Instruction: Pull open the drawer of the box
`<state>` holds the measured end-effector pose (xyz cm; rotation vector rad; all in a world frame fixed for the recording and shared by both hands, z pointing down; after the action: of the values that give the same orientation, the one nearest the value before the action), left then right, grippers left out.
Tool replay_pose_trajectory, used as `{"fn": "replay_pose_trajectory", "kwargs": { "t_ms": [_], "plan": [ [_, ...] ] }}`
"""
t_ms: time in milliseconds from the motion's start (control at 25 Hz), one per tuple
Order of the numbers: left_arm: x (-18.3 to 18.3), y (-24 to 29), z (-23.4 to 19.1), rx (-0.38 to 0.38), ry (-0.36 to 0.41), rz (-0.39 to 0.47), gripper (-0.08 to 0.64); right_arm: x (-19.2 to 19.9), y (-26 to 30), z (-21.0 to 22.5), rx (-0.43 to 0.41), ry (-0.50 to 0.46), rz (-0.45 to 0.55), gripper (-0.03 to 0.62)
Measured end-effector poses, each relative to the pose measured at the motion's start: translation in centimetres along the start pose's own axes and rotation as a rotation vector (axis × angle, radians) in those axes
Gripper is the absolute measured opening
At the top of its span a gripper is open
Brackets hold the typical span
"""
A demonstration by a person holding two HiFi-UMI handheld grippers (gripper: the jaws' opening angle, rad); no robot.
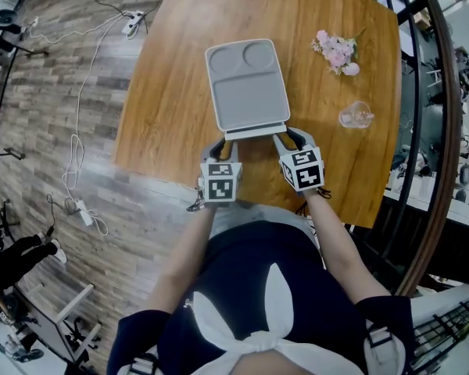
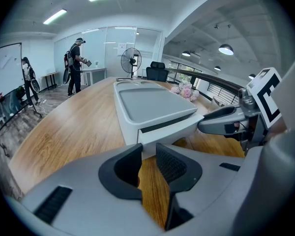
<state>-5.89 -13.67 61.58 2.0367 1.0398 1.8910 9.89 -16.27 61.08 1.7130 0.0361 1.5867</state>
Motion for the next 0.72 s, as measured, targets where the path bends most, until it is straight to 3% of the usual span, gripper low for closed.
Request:
{"fn": "replay_pose_trajectory", "kwargs": {
  "t_ms": [520, 720],
  "plan": [
    [0.8, -0.4, 0.7, 0.024, 0.017, -0.013, 0.095, 0.9, -0.7, 0.2, -0.018, -0.004, -0.009, 0.130],
    [0.8, -1.0, 0.3, 0.057, 0.020, -0.013, 0.095, 0.8, -0.8, -0.4, -0.036, -0.051, 0.005, 0.132]
  ]
}}
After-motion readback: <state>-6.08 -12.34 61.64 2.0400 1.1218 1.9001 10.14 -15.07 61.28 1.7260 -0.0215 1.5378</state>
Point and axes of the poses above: the fingertips, and each gripper's own axes: y forward along the fingers, z to its right, x out of its underside, the point moved 3 cm from there along -y, backward along the fingers, and after that the axes turned 12 degrees about z, right-handed, at the moved point
